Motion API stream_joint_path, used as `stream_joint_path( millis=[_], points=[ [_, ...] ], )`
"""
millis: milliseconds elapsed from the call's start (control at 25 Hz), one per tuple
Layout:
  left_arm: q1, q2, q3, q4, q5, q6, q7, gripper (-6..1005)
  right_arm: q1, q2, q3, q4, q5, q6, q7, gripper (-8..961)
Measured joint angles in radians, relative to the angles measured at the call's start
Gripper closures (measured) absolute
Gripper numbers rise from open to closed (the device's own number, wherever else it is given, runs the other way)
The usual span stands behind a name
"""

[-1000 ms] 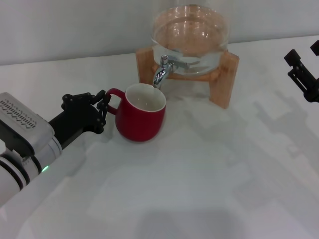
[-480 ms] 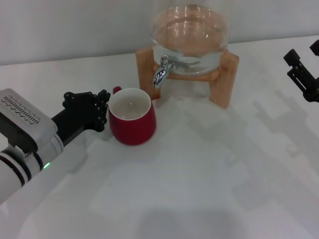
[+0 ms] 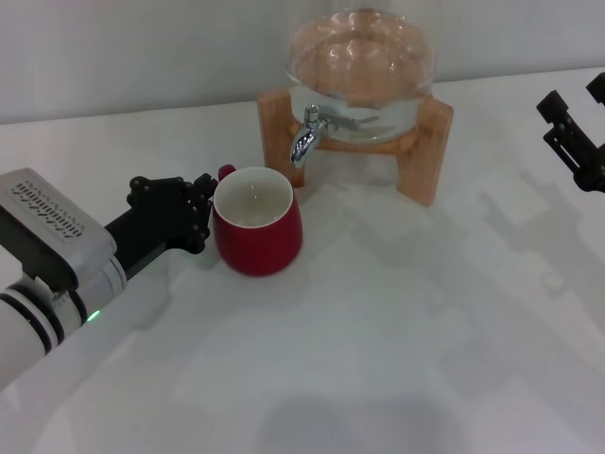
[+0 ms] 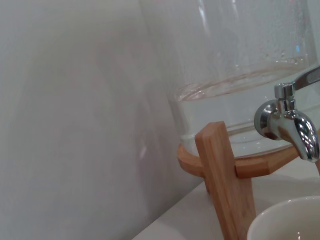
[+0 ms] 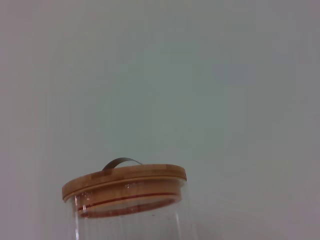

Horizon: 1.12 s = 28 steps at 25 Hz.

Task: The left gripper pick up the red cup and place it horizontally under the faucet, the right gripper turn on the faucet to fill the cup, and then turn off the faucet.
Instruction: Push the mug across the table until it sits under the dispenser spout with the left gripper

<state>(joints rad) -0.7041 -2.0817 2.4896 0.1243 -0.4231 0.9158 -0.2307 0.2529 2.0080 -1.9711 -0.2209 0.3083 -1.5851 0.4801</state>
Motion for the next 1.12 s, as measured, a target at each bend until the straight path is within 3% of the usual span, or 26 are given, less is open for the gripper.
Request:
stream_joint_path(
  millis=[920,1120],
  points=[
    [-0.002,-0.001,-0.001,0.008,0.035,-0.040,0.007,938,0.000,0.000,0.000,-0.001,-0.009,-0.005,0.006,169],
    [-0.003,-0.002,-0.003,0.006,0.036,-0.043,0.007,890,0.002,0.000,0.000,-0.002,-0.009,-0.006,0.007,169]
  ],
)
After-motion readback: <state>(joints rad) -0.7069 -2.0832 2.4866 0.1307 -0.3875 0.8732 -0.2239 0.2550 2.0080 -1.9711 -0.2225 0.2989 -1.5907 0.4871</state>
